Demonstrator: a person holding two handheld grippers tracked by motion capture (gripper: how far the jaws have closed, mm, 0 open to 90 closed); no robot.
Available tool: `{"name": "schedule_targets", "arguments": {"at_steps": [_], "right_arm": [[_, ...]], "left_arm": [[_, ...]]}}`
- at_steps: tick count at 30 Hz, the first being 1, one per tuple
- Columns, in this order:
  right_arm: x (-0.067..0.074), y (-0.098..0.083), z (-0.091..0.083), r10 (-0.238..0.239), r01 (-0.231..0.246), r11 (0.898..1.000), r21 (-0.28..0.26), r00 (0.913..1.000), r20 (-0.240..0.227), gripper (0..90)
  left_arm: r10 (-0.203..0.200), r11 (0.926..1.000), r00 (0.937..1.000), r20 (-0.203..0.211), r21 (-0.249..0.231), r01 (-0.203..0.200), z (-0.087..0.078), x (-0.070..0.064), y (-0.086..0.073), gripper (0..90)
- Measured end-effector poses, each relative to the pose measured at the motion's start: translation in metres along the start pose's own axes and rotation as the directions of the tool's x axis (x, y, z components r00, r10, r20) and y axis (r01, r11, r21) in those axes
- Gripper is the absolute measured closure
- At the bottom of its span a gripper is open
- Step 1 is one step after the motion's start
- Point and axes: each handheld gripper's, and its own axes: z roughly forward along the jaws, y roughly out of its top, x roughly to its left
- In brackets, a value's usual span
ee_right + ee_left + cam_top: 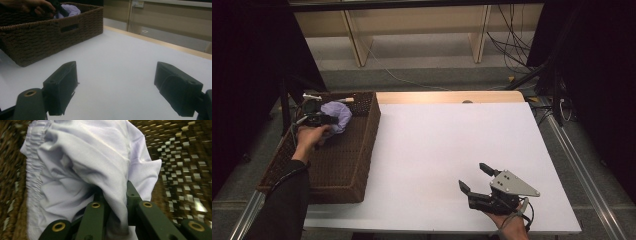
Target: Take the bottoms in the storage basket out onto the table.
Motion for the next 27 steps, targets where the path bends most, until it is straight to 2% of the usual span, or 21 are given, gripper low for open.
{"name": "schedule_targets", "arguments": {"at_steps": [3, 7, 9, 11, 18, 25, 27], "right_arm": [[0.001, 0.000, -0.001, 0.002, -0.002, 1.000, -0.001, 1.0000, 0.002, 19.6], [0.000, 0.001, -0.001, 0.002, -0.002, 1.000, -0.003, 1.0000, 0.003, 19.6], [0.000, 0.000, -0.001, 0.002, -0.002, 1.000, -0.003, 1.0000, 0.004, 19.6], [0.000, 0.001, -0.001, 0.001, -0.001, 1.000, -0.002, 1.0000, 0.003, 19.6], [0.000, 0.001, -0.001, -0.001, 0.001, 1.000, -0.005, 1.0000, 0.004, 19.6], [0.000, 0.001, -0.002, -0.003, 0.003, 1.000, -0.003, 1.0000, 0.002, 19.6], [0.001, 0.001, -0.002, -0.004, 0.004, 1.000, -0.003, 1.0000, 0.001, 19.6]], "left_arm": [[0.006, 0.9988, 0.9986, 0.053, -0.048, -0.003, -0.014, -0.009, 0.002, 80.9], [0.037, 0.9964, 0.9974, 0.061, -0.078, -0.033, -0.024, -0.018, 0.002, 80.8], [0.045, 0.9943, 0.9957, 0.081, -0.100, -0.037, -0.032, -0.021, 0.003, 80.8], [0.039, 0.9936, 0.9949, 0.093, -0.109, -0.029, -0.035, -0.022, 0.003, 80.8], [0.051, 0.9934, 0.9928, 0.108, -0.108, -0.039, -0.041, -0.027, 0.001, 80.8], [0.050, 0.9900, 0.9872, 0.151, -0.138, -0.029, -0.048, -0.030, -0.012, 80.7], [0.063, 0.9903, 0.9878, 0.142, -0.132, -0.044, -0.050, -0.029, -0.013, 80.7]]}}
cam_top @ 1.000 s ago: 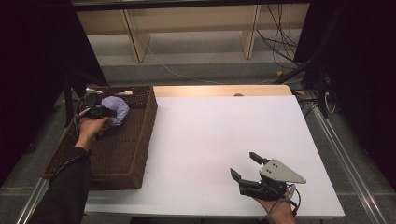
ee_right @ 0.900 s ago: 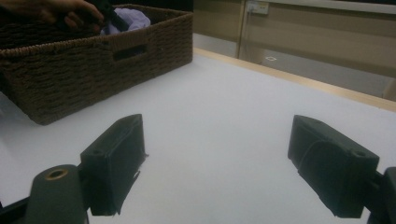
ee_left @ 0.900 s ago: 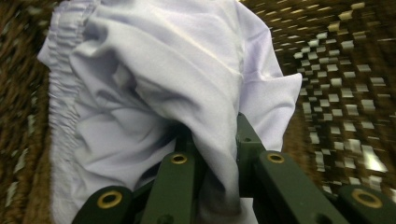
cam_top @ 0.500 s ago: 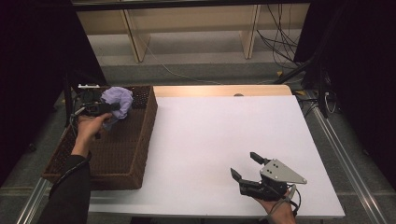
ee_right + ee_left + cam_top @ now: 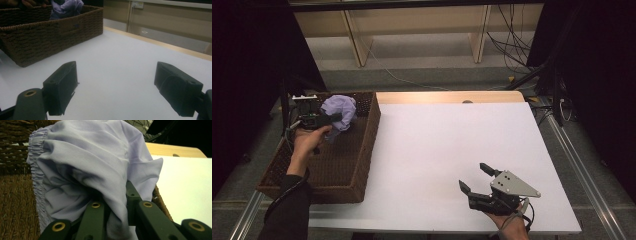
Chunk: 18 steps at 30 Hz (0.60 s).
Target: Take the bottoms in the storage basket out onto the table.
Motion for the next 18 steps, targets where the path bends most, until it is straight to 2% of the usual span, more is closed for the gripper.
{"name": "schedule_targets", "arguments": {"at_steps": [2, 7, 10, 14, 18], "right_arm": [[0.000, 0.000, 0.000, -0.002, 0.002, 1.000, -0.002, 1.0000, 0.002, 19.6], [0.000, 0.000, 0.000, -0.003, 0.003, 1.000, -0.001, 1.0000, 0.002, 19.6], [0.001, 0.001, -0.001, -0.004, 0.004, 1.000, -0.004, 1.0000, 0.000, 19.6], [0.000, 0.001, -0.002, -0.005, 0.005, 1.000, -0.008, 1.0000, 0.000, 19.6], [0.000, 0.001, -0.002, -0.003, 0.003, 1.000, -0.010, 1.0000, 0.003, 19.6]], "left_arm": [[0.012, 0.9999, 0.9999, -0.003, -0.006, -0.012, -0.003, 0.000, -0.002, 80.7], [0.012, 0.9993, 0.9999, 0.012, -0.035, -0.012, -0.014, -0.001, -0.003, 80.7], [-0.002, 0.9986, 0.9994, 0.034, -0.053, 0.004, -0.019, -0.002, -0.005, 80.6], [0.017, 0.9979, 0.9994, 0.029, -0.062, -0.015, -0.022, -0.007, -0.005, 80.6], [0.021, 0.9974, 0.9989, 0.042, -0.070, -0.018, -0.024, -0.010, -0.005, 80.5]]}}
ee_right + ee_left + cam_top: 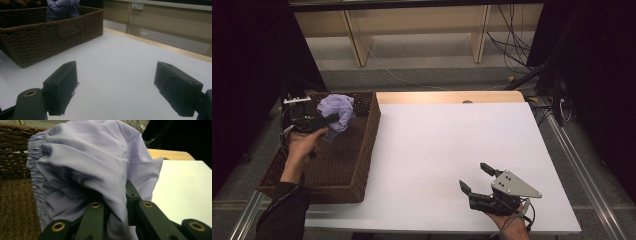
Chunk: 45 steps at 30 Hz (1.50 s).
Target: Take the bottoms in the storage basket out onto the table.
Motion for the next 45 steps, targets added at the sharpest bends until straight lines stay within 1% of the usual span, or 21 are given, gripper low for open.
{"name": "schedule_targets", "arguments": {"at_steps": [4, 6, 13, 17, 19, 20, 22, 26, 35, 39, 45], "right_arm": [[0.000, 0.000, 0.000, -0.001, 0.001, 1.000, 0.000, 1.0000, 0.000, 19.6], [0.000, 0.000, 0.000, -0.002, 0.002, 1.000, 0.002, 1.0000, -0.001, 19.6], [0.001, 0.000, 0.000, -0.001, 0.001, 1.000, 0.004, 1.0000, -0.002, 19.6], [0.001, 0.000, 0.001, -0.003, 0.003, 1.000, 0.005, 1.0000, 0.000, 19.6], [0.001, 0.000, 0.001, -0.002, 0.002, 1.000, 0.005, 1.0000, -0.001, 19.6], [0.001, 0.000, 0.001, -0.002, 0.002, 1.000, 0.005, 1.0000, -0.001, 19.6], [0.001, 0.000, 0.000, -0.001, 0.001, 1.000, 0.003, 1.0000, -0.002, 19.6], [0.001, 0.000, 0.000, -0.002, 0.002, 1.000, 0.003, 1.0000, -0.003, 19.6], [0.001, 0.000, 0.000, -0.002, 0.002, 1.000, 0.004, 1.0000, -0.002, 19.6], [0.001, 0.000, 0.000, -0.002, 0.002, 1.000, 0.004, 1.0000, -0.002, 19.6], [0.001, 0.000, 0.000, -0.005, 0.005, 1.000, 0.005, 1.0000, -0.002, 19.6]], "left_arm": [[0.010, 0.9999, 0.9999, -0.003, -0.010, -0.010, -0.003, -0.003, 0.001, 80.5], [0.009, 0.9998, 1.0000, 0.000, -0.017, -0.009, -0.005, -0.003, 0.001, 80.5], [0.023, 0.9993, 0.9997, 0.012, -0.032, -0.022, -0.013, -0.008, 0.004, 80.4], [0.033, 0.9989, 0.9992, 0.023, -0.032, -0.033, -0.013, -0.013, 0.005, 80.5], [0.041, 0.9987, 0.9985, 0.037, -0.031, -0.039, -0.012, -0.017, 0.005, 80.5], [0.041, 0.9987, 0.9985, 0.037, -0.031, -0.039, -0.012, -0.017, 0.005, 80.4], [0.052, 0.9981, 0.9977, 0.044, -0.035, -0.051, -0.012, -0.021, 0.006, 80.5], [0.056, 0.9978, 0.9970, 0.054, -0.039, -0.054, -0.013, -0.025, 0.007, 80.4], [0.072, 0.9963, 0.9935, 0.089, -0.053, -0.067, -0.015, -0.035, 0.009, 80.5], [0.093, 0.9946, 0.9907, 0.099, -0.056, -0.088, -0.016, -0.041, 0.010, 80.5], [0.106, 0.9931, 0.9867, 0.123, -0.062, -0.099, -0.017, -0.050, 0.010, 80.5]]}}
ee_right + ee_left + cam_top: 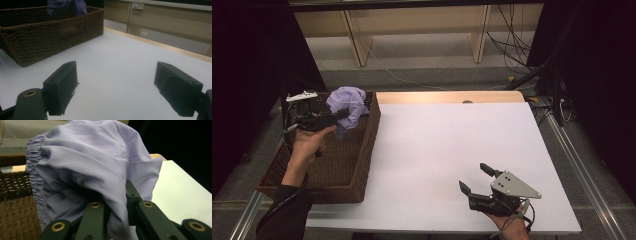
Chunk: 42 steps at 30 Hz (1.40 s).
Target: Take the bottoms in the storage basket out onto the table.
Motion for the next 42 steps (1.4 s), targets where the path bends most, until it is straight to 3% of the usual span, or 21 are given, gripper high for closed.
{"name": "schedule_targets", "arguments": {"at_steps": [19, 23, 32, 42], "right_arm": [[0.000, 0.000, -0.001, -0.005, 0.005, 1.000, -0.001, 1.0000, 0.001, 19.6], [0.000, 0.000, -0.001, -0.004, 0.004, 1.000, -0.002, 1.0000, 0.000, 19.6], [0.000, 0.000, -0.001, -0.005, 0.005, 1.000, -0.002, 1.0000, 0.001, 19.6], [0.001, 0.000, -0.001, -0.006, 0.006, 1.000, -0.001, 1.0000, 0.001, 19.6]], "left_arm": [[0.019, 0.9987, 0.9958, 0.089, -0.050, -0.015, -0.001, -0.024, 0.005, 80.5], [0.007, 0.9983, 0.9924, 0.123, -0.058, 0.000, 0.000, -0.028, 0.005, 80.5], [0.028, 0.9979, 0.9860, 0.164, -0.062, -0.018, 0.003, -0.043, 0.005, 80.4], [0.059, 0.9973, 0.9732, 0.222, -0.055, -0.047, 0.011, -0.064, 0.003, 80.5]]}}
